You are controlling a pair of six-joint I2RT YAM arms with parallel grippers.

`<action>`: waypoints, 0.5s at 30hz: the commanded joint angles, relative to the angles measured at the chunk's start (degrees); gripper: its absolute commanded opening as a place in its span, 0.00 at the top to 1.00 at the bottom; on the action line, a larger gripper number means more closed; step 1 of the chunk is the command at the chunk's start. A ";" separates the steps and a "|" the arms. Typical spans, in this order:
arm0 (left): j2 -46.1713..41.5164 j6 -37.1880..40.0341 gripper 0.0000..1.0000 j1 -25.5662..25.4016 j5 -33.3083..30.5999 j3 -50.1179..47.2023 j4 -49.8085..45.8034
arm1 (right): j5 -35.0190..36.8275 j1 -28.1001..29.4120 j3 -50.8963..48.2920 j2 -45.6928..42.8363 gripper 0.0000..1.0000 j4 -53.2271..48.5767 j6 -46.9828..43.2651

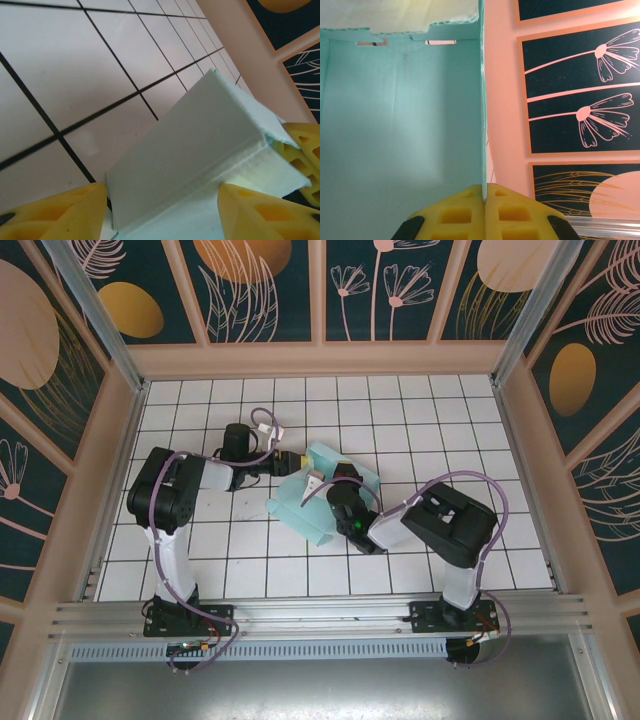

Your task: Fold the paper box

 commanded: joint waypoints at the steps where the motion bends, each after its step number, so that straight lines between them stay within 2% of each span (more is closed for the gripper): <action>1: 0.32 -0.88 0.39 -0.59 0.90 -0.94 5.25 | -1.91 0.21 0.51 -1.48 1.00 -3.38 3.47; 15: 0.87 -0.97 0.42 -1.61 -0.92 -0.63 7.64 | -3.57 0.22 1.81 -1.30 1.00 -6.37 5.14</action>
